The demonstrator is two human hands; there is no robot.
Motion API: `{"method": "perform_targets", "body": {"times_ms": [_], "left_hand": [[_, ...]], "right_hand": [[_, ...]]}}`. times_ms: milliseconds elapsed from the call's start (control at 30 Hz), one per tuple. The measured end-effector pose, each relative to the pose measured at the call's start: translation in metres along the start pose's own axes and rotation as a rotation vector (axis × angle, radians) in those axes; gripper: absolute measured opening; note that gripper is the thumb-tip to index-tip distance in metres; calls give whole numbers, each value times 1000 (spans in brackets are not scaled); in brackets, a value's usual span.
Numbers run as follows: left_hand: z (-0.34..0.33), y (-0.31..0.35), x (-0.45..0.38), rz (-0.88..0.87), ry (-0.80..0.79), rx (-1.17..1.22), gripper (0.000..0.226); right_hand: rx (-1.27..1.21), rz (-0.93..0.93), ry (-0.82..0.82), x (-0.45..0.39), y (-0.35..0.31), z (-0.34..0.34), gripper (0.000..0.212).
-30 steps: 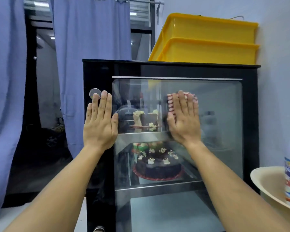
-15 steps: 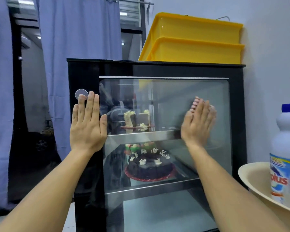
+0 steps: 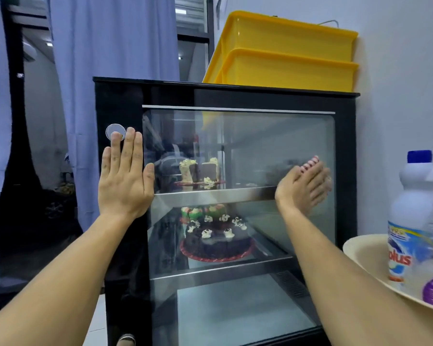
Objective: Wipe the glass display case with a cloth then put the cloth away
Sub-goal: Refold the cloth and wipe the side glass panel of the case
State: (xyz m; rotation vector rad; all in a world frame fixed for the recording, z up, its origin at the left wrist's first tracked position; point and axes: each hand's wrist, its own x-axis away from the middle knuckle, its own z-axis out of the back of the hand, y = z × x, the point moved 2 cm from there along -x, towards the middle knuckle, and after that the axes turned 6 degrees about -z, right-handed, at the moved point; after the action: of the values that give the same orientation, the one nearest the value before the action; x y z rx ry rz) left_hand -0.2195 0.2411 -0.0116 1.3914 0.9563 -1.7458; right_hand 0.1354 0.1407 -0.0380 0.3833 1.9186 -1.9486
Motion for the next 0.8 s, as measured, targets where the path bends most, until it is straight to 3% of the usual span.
{"method": "perform_targets", "body": {"times_ms": [33, 67, 100, 200, 233, 300, 467, 533, 567, 667, 700, 733, 800], "left_hand": [[0, 0, 1, -2, -3, 1, 67], [0, 0, 0, -2, -1, 5, 67], [0, 0, -1, -2, -1, 6, 67], [1, 0, 1, -2, 7, 6, 67], [1, 0, 1, -3, 9, 4, 67], [1, 0, 1, -1, 8, 8, 67], [0, 0, 1, 10, 13, 30, 68], [0, 0, 1, 6, 20, 23, 68], [0, 0, 2, 4, 17, 24, 68], [0, 1, 1, -5, 21, 41, 67], [-1, 1, 0, -5, 27, 41, 67], [-1, 0, 1, -2, 35, 38, 68], [-2, 0, 3, -1, 34, 46, 68]], "right_hand": [[-17, -56, 25, 24, 6, -4, 70], [-6, 14, 54, 46, 6, -10, 72], [35, 181, 42, 64, 4, -16, 73], [200, 906, -76, 50, -24, -26, 69], [196, 1003, -91, 27, -36, -22, 68], [174, 829, -76, -22, -46, -10, 66], [-176, -315, 58, -43, -11, 6, 66], [-264, -507, 41, -21, -35, 3, 67], [-223, -423, 19, -14, -49, 2, 68], [16, 260, -55, -36, -89, 4, 66], [72, 395, -70, -54, -96, 10, 66], [93, 439, -66, -74, -96, 15, 66], [104, 287, -23, -104, -73, 28, 65]]}}
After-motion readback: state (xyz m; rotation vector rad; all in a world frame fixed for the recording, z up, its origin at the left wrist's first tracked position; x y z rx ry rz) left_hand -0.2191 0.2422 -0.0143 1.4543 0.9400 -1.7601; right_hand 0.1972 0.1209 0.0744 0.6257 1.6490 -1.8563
